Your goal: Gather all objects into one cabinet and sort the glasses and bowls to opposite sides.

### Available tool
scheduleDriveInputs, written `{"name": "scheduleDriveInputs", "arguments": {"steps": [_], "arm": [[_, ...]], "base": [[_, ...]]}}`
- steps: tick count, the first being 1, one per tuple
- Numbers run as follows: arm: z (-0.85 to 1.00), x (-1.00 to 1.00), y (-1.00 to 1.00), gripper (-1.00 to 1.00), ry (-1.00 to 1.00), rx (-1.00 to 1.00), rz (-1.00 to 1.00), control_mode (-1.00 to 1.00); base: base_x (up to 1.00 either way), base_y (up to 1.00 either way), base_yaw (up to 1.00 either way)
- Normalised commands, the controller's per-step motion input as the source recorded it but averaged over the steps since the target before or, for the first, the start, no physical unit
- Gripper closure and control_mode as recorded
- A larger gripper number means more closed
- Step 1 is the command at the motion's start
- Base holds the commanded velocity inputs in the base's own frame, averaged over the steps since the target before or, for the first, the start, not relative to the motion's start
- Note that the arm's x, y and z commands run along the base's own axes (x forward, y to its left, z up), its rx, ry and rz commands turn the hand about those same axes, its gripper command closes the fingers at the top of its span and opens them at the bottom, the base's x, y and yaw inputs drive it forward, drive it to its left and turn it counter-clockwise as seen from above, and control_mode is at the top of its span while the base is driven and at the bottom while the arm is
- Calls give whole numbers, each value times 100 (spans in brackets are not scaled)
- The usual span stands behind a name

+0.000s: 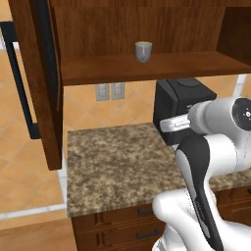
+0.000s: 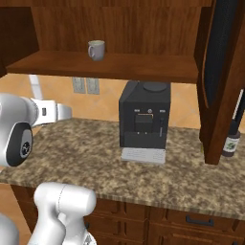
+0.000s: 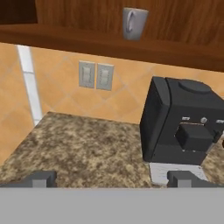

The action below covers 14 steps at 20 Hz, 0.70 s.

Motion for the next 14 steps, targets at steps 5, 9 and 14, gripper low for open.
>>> {"name": "scheduleDriveInputs", "arguments": {"steps": [5,9,14], "arm": [[71,0,26,-100,-12,0,-3,-100],[72,1,44,-100,-14,1,-2,-100],[62,14,10,-100,-4,13,0,-100]], "base": [[0,0,0],[0,0,0],[0,0,0]]}}
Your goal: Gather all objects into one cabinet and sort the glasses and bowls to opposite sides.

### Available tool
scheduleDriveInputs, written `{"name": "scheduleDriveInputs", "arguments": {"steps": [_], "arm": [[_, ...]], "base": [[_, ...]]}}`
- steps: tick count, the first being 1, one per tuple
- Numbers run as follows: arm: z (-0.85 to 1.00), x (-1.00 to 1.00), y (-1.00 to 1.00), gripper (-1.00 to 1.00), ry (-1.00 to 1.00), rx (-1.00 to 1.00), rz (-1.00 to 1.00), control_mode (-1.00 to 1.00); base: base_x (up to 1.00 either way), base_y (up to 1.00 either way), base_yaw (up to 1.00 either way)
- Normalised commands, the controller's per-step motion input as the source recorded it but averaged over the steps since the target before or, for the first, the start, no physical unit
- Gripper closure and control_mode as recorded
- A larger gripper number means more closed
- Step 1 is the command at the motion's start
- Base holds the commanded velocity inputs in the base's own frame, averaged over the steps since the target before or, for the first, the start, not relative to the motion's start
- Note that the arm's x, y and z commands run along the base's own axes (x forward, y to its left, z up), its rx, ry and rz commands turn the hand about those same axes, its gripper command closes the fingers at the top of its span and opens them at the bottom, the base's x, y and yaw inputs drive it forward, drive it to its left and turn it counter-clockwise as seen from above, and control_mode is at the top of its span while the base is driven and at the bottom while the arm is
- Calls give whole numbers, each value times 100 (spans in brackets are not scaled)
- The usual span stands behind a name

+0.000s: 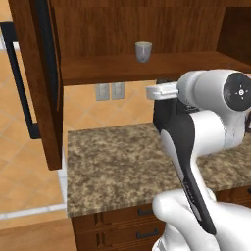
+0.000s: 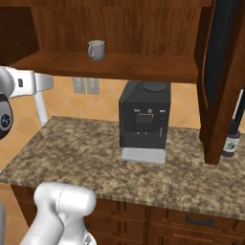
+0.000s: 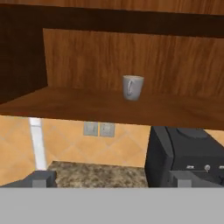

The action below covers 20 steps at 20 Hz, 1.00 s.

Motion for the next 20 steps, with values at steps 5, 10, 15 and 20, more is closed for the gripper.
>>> {"name": "scheduleDriveInputs", "arguments": {"steps": [5,10,15,20], "arm": [[15,14,7,-100,0,7,4,-100],[0,45,5,-100,-23,0,-5,-100],[0,61,-3,-100,-24,1,-8,-100],[0,60,-33,-100,-11,11,0,-100]], "base": [[0,0,0],[0,0,0],[0,0,0],[0,0,0]]}}
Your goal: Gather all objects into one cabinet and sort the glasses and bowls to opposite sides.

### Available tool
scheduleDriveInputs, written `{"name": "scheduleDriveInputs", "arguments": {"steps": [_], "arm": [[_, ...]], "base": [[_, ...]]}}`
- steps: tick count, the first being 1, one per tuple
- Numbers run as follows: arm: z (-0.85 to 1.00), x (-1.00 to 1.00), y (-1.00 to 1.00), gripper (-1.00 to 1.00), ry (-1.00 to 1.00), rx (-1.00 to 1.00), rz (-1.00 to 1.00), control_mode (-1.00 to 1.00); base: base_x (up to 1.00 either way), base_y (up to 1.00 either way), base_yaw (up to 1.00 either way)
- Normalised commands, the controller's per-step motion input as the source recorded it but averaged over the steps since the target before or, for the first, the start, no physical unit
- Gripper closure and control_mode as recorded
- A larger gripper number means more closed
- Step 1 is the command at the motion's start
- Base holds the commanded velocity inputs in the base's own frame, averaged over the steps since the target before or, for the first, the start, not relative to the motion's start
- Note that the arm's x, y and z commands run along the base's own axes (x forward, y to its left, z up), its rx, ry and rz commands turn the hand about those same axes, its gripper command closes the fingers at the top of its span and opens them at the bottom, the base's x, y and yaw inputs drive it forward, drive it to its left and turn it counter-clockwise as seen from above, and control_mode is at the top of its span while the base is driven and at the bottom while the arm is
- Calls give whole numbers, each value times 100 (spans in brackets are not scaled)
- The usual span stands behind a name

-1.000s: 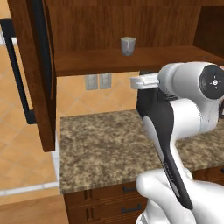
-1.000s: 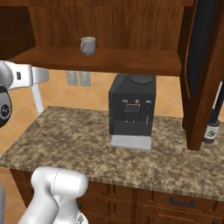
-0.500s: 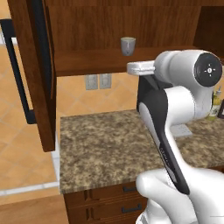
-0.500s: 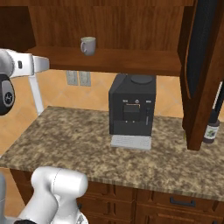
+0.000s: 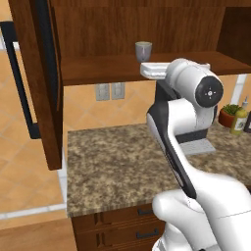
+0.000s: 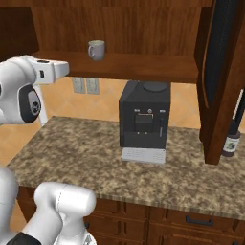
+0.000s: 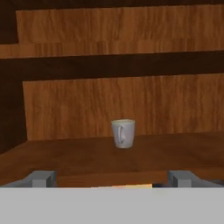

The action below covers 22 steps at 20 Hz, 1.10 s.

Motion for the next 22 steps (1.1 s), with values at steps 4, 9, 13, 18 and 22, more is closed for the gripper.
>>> {"name": "scheduleDriveInputs", "arguments": {"steps": [4,9,13,18,22], "arm": [[0,10,-12,-100,-5,4,0,-100],[1,10,1,-100,0,0,0,-100],[20,21,0,-100,1,0,-3,-100],[1,18,0,-100,13,0,-6,-100],[0,9,0,-100,8,0,-2,-100]], "base": [[0,0,0],[0,0,0],[0,0,0],[0,0,0],[0,0,0]]}}
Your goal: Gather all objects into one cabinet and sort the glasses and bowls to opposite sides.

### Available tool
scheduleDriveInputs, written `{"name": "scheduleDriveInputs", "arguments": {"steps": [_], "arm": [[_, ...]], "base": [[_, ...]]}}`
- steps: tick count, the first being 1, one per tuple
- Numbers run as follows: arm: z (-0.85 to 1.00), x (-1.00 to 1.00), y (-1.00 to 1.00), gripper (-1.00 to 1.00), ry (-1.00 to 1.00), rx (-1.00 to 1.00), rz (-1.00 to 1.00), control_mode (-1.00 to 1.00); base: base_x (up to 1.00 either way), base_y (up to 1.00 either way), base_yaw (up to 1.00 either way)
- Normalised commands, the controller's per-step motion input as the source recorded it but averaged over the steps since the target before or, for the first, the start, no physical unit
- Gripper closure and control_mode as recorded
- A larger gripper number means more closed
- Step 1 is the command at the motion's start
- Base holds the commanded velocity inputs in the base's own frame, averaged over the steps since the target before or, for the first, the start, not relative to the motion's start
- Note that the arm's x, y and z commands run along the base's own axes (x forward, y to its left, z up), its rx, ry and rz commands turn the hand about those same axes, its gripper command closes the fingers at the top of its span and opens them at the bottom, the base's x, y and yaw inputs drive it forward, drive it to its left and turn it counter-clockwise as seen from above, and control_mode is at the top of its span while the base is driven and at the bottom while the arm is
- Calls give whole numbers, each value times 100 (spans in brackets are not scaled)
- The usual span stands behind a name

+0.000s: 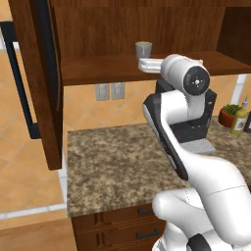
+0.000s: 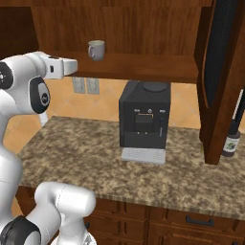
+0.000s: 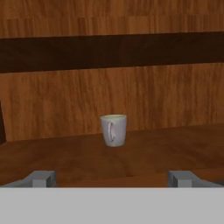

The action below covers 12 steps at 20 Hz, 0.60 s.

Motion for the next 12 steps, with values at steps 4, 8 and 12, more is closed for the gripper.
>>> {"name": "scheduleDriveInputs", "arguments": {"steps": [4,8,12], "arm": [[0,18,0,-100,0,0,0,-100],[-4,29,0,-100,0,0,0,-100],[-14,38,-2,-100,0,0,0,-100]], "base": [[0,0,0],[0,0,0],[0,0,0]]}}
